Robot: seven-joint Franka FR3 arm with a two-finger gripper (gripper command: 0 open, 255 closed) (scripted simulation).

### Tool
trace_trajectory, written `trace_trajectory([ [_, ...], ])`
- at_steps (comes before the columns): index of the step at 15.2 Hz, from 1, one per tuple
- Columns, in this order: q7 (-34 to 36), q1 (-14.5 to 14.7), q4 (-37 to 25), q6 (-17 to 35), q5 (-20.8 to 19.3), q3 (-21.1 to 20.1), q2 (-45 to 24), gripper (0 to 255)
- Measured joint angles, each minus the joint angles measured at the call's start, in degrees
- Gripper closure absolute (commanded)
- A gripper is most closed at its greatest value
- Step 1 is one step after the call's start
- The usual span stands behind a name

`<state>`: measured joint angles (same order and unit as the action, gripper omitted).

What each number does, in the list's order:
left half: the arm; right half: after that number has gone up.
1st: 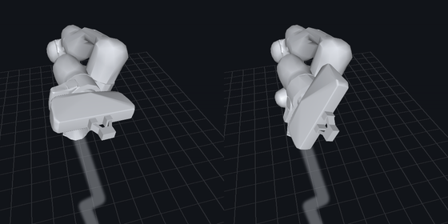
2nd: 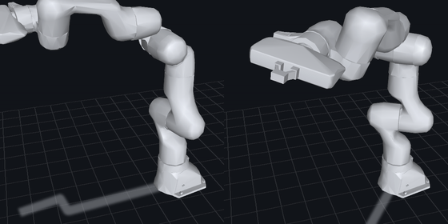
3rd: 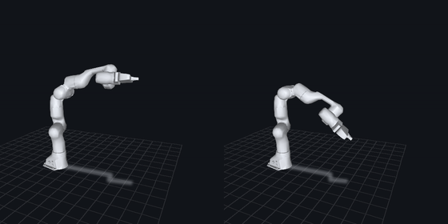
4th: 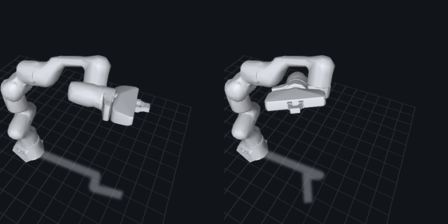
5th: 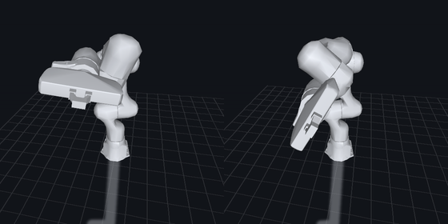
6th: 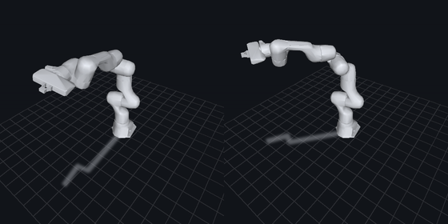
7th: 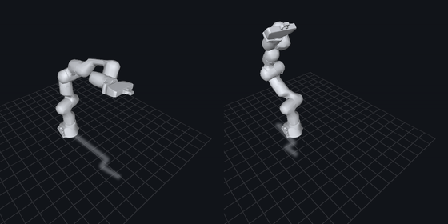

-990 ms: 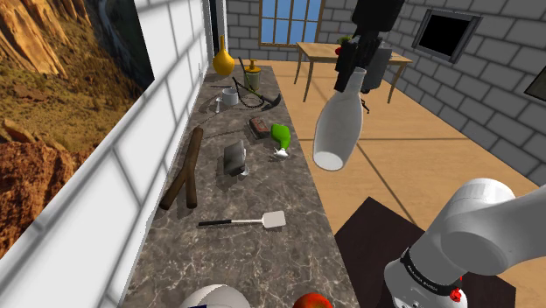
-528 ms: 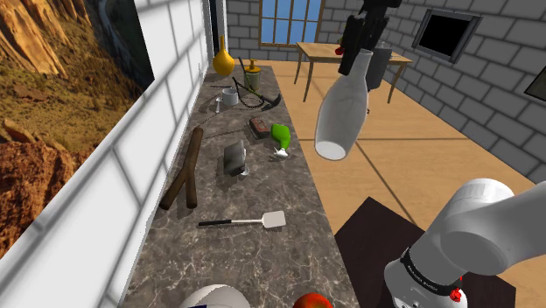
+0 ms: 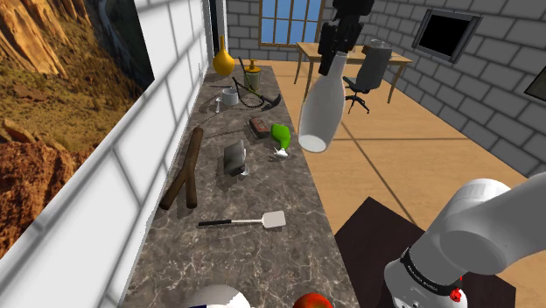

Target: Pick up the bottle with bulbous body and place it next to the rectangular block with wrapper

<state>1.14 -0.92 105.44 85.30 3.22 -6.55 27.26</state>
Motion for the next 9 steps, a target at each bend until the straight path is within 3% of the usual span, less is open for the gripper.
trace_trajectory([
  [9,-3.12,-1.42,-2.37,10.27,-1.44,1.66,-12.75,255],
])
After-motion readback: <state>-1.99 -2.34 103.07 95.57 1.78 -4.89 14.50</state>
